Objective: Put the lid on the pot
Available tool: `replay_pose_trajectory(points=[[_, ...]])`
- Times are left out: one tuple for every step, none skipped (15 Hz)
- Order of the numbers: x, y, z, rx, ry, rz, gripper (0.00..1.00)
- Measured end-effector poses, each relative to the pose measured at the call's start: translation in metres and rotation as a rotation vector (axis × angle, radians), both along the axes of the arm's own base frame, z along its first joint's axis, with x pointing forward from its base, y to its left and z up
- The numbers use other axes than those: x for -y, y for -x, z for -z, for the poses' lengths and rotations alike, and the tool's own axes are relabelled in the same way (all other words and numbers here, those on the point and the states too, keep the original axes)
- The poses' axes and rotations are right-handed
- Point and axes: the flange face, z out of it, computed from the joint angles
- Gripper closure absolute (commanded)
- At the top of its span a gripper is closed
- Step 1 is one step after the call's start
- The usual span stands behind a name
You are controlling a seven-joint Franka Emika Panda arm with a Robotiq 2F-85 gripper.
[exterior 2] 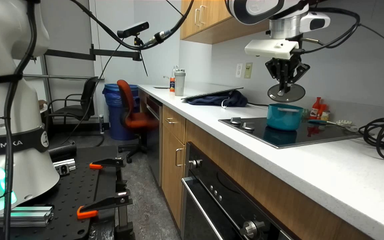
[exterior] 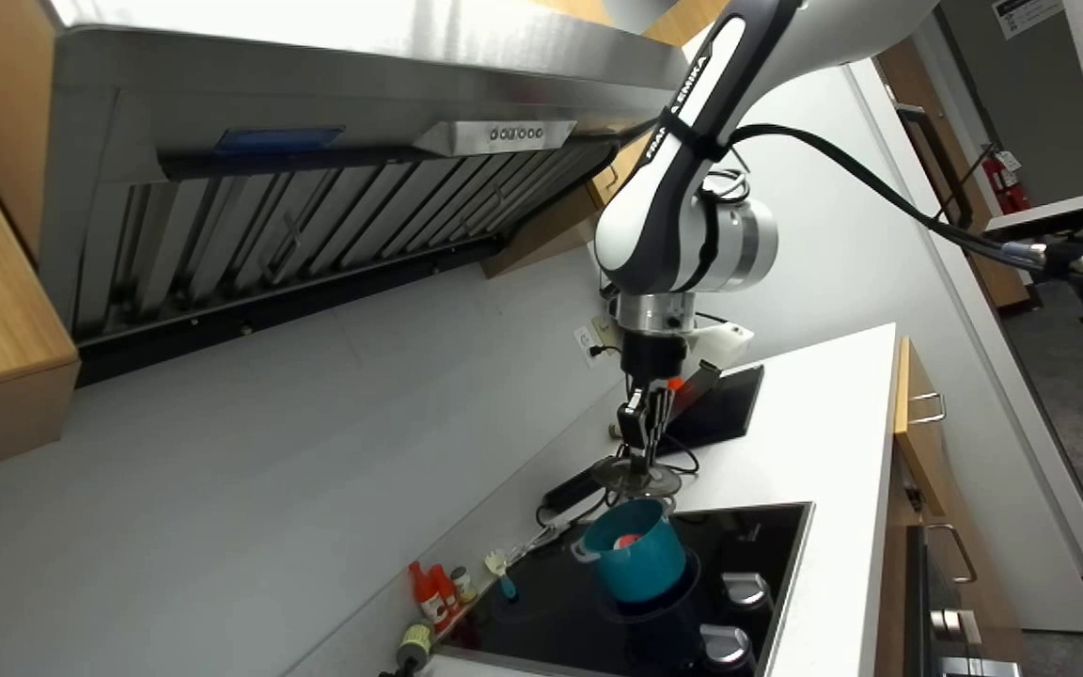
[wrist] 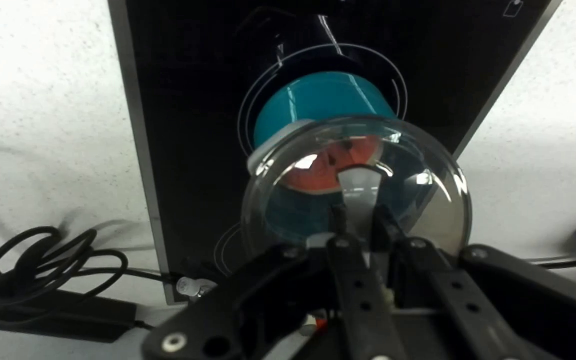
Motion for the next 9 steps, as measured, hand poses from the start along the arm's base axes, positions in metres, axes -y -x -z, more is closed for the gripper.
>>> replay_pose_trajectory(points=[[-0.004, -0.001, -0.001, 0.001, 0.001, -0.004, 0.96], [-0.007, -0.002, -0.001, 0.001, 0.002, -0.008, 0.96], [-0.01, -0.003, -0.002, 0.0, 0.006, -0.011, 0.96], [-0.013, -0.004, -0.002, -0.002, 0.011, -0.014, 0.96], [-0.015, -0.006, -0.002, -0.003, 0.018, -0.014, 0.96], [-0.016, -0.009, -0.002, -0.004, 0.026, -0.012, 0.96], [-0.018, -0.012, -0.002, -0.006, 0.034, -0.009, 0.96], [-0.019, -0.014, -0.001, -0.009, 0.04, -0.007, 0.96], [-0.02, -0.016, 0.001, -0.014, 0.044, -0.004, 0.96]])
